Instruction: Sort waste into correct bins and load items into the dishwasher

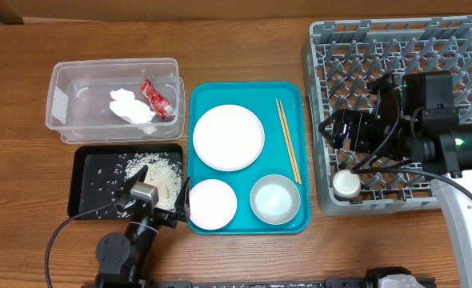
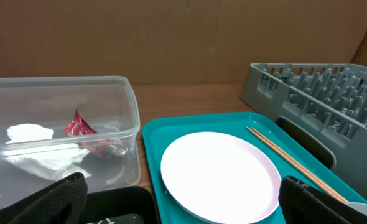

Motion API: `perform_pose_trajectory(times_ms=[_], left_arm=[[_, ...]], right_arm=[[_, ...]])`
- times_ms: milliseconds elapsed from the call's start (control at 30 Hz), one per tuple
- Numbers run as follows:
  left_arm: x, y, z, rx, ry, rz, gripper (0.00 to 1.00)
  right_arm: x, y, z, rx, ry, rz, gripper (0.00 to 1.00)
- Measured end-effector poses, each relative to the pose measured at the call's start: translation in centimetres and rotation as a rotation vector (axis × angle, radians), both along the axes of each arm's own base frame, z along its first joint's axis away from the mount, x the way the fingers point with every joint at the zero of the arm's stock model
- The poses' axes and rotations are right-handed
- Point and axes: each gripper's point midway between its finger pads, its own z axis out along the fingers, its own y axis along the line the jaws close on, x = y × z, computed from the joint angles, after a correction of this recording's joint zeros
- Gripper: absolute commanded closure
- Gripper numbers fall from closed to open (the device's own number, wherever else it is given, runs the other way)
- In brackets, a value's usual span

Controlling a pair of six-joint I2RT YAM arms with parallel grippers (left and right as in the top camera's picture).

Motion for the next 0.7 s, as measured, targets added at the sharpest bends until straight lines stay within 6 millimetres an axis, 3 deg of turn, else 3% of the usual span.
perform_pose_trajectory(times_ms=[333,400,467,567,700], left_arm=[[0.0,0.0,0.0,0.0,0.0,0.0,0.0],[0.0,0.0,0.0,0.0,0.0,0.0,0.0],[0.0,0.0,0.0,0.0,0.0,0.0,0.0],[0.0,0.0,0.0,0.0,0.0,0.0,0.0],[0.0,0.0,0.0,0.0,0.0,0.0,0.0]], right_arm=[[0.5,0.2,0.4,0.021,-0.017,-0.012,0.0],[1.3,0.7,1.1,0.053,-0.055,-0.01,0.08],[1.3,1.3,1.5,0.087,-0.061,0.007,0.09],[0.3,3.1,1.3,0.096,-0.032,0.055,0.11],[-1.4,7.5,-0.7,-0.011,-0.001,0.177,0.14]])
